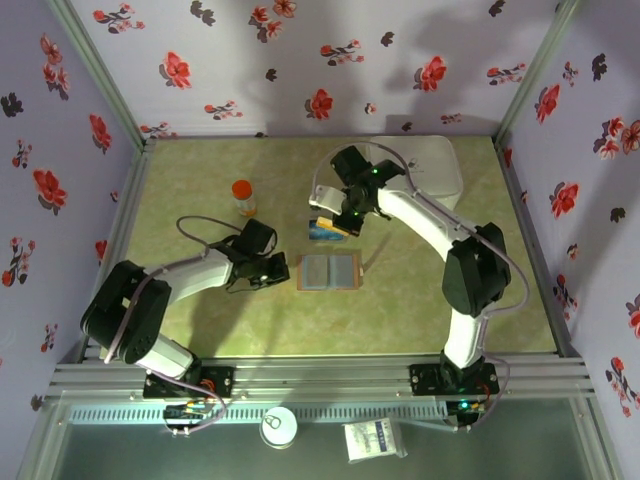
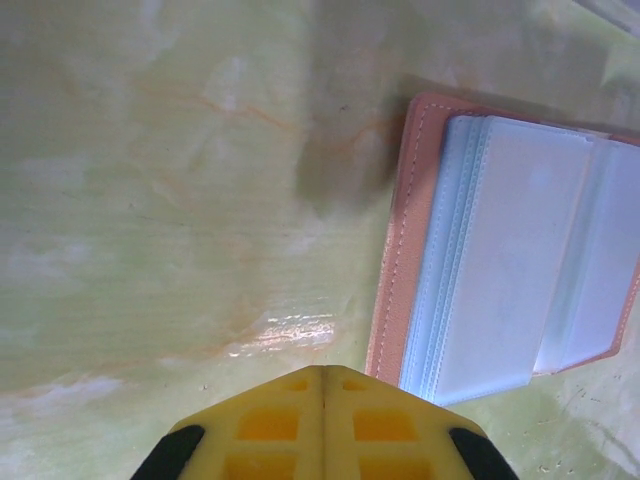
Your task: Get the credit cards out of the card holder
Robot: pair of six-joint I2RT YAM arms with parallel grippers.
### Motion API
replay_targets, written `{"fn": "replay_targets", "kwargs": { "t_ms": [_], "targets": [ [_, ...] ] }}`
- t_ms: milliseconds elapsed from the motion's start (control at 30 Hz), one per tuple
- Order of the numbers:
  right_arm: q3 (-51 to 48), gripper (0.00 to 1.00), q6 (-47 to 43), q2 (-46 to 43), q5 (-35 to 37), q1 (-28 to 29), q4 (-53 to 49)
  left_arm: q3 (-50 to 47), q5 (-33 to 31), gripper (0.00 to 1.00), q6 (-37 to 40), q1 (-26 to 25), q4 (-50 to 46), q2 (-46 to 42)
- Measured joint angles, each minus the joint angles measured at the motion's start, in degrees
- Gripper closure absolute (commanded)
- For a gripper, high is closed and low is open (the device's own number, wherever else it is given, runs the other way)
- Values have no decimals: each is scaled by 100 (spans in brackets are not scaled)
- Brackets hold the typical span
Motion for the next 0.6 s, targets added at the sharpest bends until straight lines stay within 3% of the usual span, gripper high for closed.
{"fn": "replay_targets", "kwargs": {
  "t_ms": [433,600],
  "targets": [
    [2037,100,-975,1569,-568,-529,-793,-186,-216,97,-588,7,-2,-256],
    [2302,100,-1110,1803,-697,-566,-957,-184,-356,97,-761,7,-66,-372]
  ]
}}
